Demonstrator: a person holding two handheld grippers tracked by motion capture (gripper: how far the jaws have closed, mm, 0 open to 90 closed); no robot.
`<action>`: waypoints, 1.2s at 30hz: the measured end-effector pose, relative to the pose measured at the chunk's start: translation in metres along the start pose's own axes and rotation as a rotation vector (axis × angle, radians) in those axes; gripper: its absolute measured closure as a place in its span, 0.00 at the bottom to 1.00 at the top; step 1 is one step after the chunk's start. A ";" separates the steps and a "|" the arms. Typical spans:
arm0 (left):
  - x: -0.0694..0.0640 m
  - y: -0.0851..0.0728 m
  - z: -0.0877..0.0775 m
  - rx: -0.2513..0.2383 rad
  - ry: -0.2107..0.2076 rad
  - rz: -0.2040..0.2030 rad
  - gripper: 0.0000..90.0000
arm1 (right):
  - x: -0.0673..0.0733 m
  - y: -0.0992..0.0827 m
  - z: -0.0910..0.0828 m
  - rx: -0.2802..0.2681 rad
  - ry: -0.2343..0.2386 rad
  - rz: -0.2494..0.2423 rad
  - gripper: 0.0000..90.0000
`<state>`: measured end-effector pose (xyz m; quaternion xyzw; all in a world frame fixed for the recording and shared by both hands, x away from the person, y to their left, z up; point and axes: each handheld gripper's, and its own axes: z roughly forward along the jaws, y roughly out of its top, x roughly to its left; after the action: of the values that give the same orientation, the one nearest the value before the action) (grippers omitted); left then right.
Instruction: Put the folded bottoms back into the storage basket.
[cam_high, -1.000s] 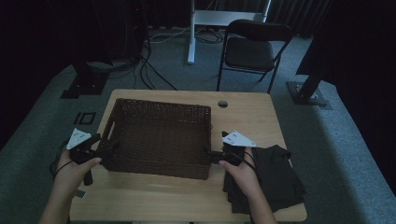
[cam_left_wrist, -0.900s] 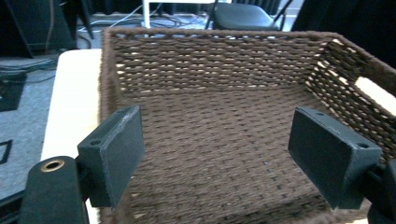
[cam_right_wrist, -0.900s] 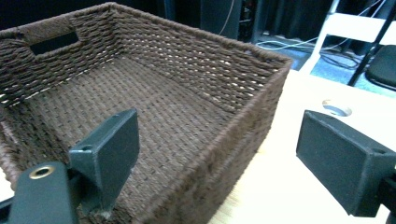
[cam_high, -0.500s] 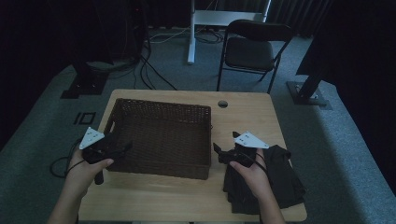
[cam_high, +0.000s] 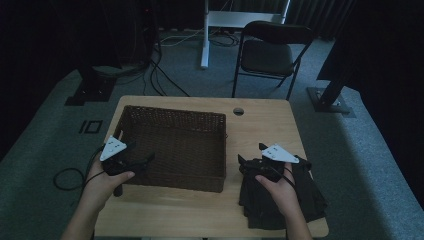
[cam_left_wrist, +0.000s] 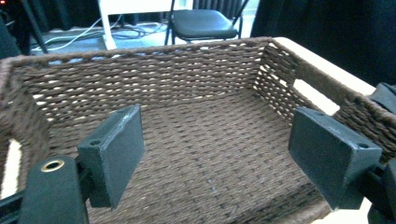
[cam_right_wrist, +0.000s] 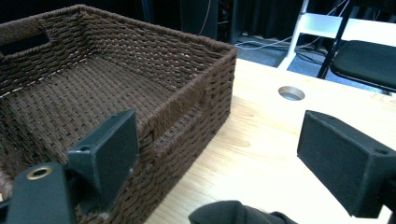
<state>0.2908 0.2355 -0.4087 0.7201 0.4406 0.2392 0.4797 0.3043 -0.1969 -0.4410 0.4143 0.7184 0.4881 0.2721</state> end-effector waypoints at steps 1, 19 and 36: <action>-0.002 0.000 0.001 0.003 -0.007 0.007 0.21 | -0.001 -0.001 -0.001 0.001 -0.004 0.001 0.14; -0.040 0.010 0.020 -0.015 -0.092 0.070 0.21 | -0.023 -0.014 -0.022 0.000 -0.040 0.029 0.13; -0.091 0.013 0.047 -0.001 -0.217 0.127 0.21 | -0.048 -0.031 -0.042 0.016 -0.098 0.040 0.12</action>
<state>0.2873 0.1323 -0.4096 0.7681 0.3396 0.1901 0.5085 0.2850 -0.2637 -0.4541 0.4544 0.6996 0.4666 0.2938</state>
